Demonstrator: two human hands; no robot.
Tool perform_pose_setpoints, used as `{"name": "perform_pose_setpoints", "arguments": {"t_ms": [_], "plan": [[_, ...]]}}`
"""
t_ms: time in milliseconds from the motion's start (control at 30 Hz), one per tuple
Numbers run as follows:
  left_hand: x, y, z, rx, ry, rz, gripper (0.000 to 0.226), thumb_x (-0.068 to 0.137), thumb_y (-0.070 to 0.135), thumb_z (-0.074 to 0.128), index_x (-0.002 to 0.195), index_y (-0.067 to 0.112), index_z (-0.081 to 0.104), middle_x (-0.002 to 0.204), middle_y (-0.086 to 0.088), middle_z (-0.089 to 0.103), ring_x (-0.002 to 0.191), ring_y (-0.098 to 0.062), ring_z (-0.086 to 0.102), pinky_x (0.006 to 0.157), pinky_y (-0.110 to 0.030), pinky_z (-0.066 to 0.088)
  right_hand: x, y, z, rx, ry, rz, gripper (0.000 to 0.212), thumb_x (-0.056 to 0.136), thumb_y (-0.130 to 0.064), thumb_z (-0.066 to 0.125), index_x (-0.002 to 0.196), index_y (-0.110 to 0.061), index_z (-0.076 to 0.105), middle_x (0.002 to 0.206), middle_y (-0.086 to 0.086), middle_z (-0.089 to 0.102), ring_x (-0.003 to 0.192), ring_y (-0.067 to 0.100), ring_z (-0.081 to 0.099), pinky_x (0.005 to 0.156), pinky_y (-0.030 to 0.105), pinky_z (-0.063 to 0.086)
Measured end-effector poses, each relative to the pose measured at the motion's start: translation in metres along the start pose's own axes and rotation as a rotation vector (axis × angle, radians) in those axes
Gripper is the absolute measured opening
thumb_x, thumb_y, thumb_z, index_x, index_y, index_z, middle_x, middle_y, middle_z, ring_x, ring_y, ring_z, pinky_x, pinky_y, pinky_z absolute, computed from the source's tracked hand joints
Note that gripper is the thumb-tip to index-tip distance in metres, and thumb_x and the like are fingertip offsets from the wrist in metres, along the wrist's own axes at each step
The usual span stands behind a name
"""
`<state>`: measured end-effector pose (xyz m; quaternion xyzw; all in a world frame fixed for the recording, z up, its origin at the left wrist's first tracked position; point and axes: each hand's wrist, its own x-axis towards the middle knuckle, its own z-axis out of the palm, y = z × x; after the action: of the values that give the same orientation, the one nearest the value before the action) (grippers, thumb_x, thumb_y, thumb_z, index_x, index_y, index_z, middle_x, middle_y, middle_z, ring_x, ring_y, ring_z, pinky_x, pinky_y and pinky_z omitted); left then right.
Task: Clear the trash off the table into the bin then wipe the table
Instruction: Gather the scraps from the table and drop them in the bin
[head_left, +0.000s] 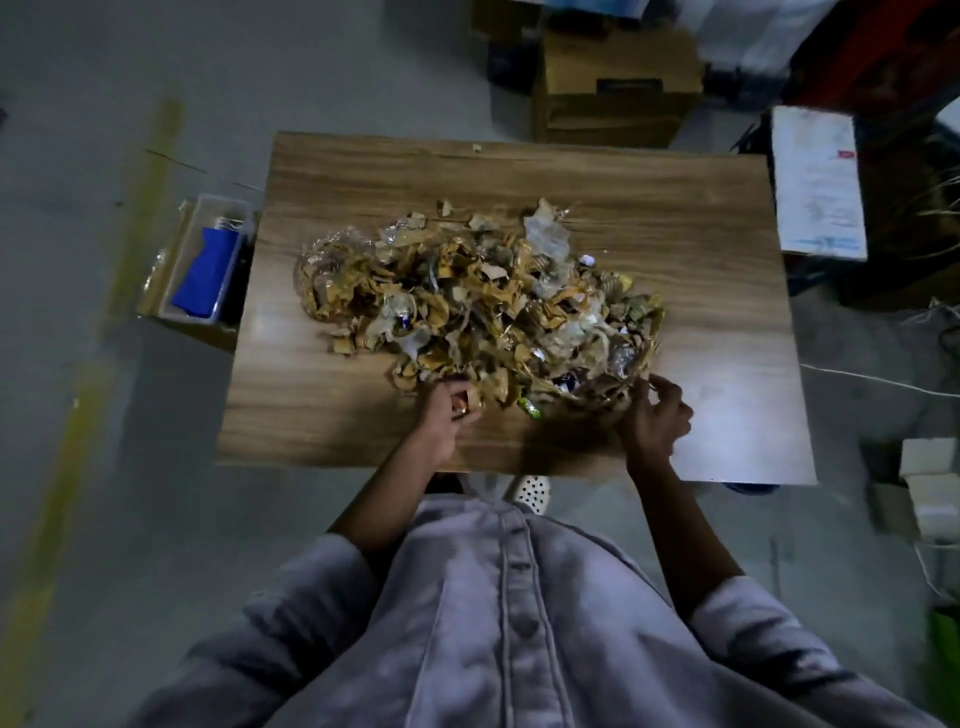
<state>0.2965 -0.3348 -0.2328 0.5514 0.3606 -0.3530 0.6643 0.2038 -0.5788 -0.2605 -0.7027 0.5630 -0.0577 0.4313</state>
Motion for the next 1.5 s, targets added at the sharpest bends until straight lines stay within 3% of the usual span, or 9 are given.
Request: {"name": "perform_pose_setpoints", "arguments": {"t_ms": [233, 500, 633, 700, 767, 1000, 1233, 1433, 1500], "plan": [[-0.017, -0.011, 0.033, -0.128, -0.026, 0.022, 0.026, 0.102, 0.009, 0.053, 0.127, 0.003, 0.056, 0.128, -0.022, 0.057, 0.118, -0.036, 0.059, 0.105, -0.047, 0.051, -0.011, 0.026, -0.014, 0.090, -0.175, -0.151, 0.030, 0.101, -0.041, 0.059, 0.123, -0.021, 0.064, 0.127, 0.018, 0.050, 0.126, 0.036, 0.045, 0.103, 0.035, 0.037], [-0.026, 0.015, 0.055, -0.252, 0.082, 0.203, 0.008, 0.096, -0.003, 0.055, 0.096, 0.005, 0.059, 0.127, -0.020, 0.063, 0.089, -0.022, 0.067, 0.079, -0.031, 0.060, -0.007, 0.026, -0.032, 0.180, -0.220, -0.164, 0.032, 0.102, -0.034, 0.060, 0.125, -0.012, 0.063, 0.124, 0.012, 0.047, 0.105, 0.021, 0.048, 0.086, 0.026, 0.039], [-0.035, 0.024, 0.069, 0.212, 0.065, 0.551, 0.052, 0.095, 0.019, 0.067, 0.141, 0.020, 0.043, 0.139, -0.009, 0.058, 0.122, -0.027, 0.062, 0.104, -0.056, 0.049, -0.008, 0.032, -0.035, 0.220, -0.205, -0.168, 0.027, 0.102, -0.032, 0.061, 0.120, -0.013, 0.063, 0.122, 0.011, 0.050, 0.102, 0.023, 0.054, 0.074, 0.024, 0.042], [-0.031, 0.017, 0.072, 0.714, -0.037, 0.619, 0.096, 0.092, 0.041, 0.070, 0.158, 0.038, 0.001, 0.168, -0.010, 0.013, 0.151, -0.036, 0.018, 0.118, -0.061, 0.019, -0.006, 0.038, -0.032, 0.226, -0.201, -0.190, 0.018, 0.101, -0.031, 0.062, 0.113, -0.018, 0.063, 0.124, 0.016, 0.056, 0.104, 0.027, 0.058, 0.076, 0.026, 0.043], [-0.022, 0.004, 0.071, 1.135, -0.098, 0.576, 0.113, 0.091, 0.050, 0.069, 0.153, 0.042, -0.025, 0.165, -0.007, -0.028, 0.151, -0.037, -0.015, 0.119, -0.064, 0.001, -0.006, 0.040, -0.030, 0.225, -0.204, -0.187, 0.013, 0.100, -0.033, 0.063, 0.108, -0.023, 0.062, 0.123, 0.018, 0.058, 0.106, 0.030, 0.059, 0.080, 0.030, 0.045], [-0.018, -0.025, 0.075, 1.381, -0.102, 0.627, 0.103, 0.094, 0.046, 0.066, 0.161, 0.029, -0.010, 0.166, -0.009, -0.022, 0.153, -0.040, -0.015, 0.121, -0.060, 0.001, -0.007, 0.041, -0.029, 0.230, -0.185, -0.178, 0.024, 0.100, -0.036, 0.062, 0.116, -0.018, 0.064, 0.124, 0.016, 0.055, 0.109, 0.027, 0.057, 0.092, 0.039, 0.050], [-0.039, -0.038, 0.081, 1.096, 0.303, 0.905, 0.073, 0.089, 0.026, 0.070, 0.152, 0.028, 0.033, 0.160, -0.012, 0.022, 0.148, -0.033, 0.021, 0.117, -0.061, 0.025, 0.001, 0.043, -0.029, 0.149, -0.144, -0.181, 0.029, 0.100, -0.032, 0.062, 0.123, -0.015, 0.062, 0.128, 0.017, 0.048, 0.115, 0.029, 0.051, 0.099, 0.037, 0.045], [-0.024, -0.051, 0.057, 0.345, 0.327, 0.265, 0.048, 0.089, 0.029, 0.058, 0.135, 0.022, 0.047, 0.144, -0.012, 0.047, 0.113, -0.030, 0.059, 0.086, -0.047, 0.058, 0.032, 0.027, -0.042, 0.061, -0.177, -0.031, 0.062, 0.092, -0.058, 0.064, 0.144, -0.027, 0.046, 0.153, 0.022, 0.028, 0.140, 0.045, 0.027, 0.112, 0.056, 0.035], [-0.027, -0.047, 0.048, 0.201, 0.220, 0.086, 0.049, 0.100, 0.038, 0.044, 0.143, 0.014, 0.046, 0.147, -0.007, 0.048, 0.131, -0.032, 0.052, 0.103, -0.049, 0.050, 0.042, 0.015, -0.042, 0.050, -0.211, -0.011, 0.075, 0.087, -0.067, 0.064, 0.149, -0.033, 0.039, 0.157, 0.021, 0.019, 0.143, 0.048, 0.020, 0.111, 0.061, 0.034]]}}
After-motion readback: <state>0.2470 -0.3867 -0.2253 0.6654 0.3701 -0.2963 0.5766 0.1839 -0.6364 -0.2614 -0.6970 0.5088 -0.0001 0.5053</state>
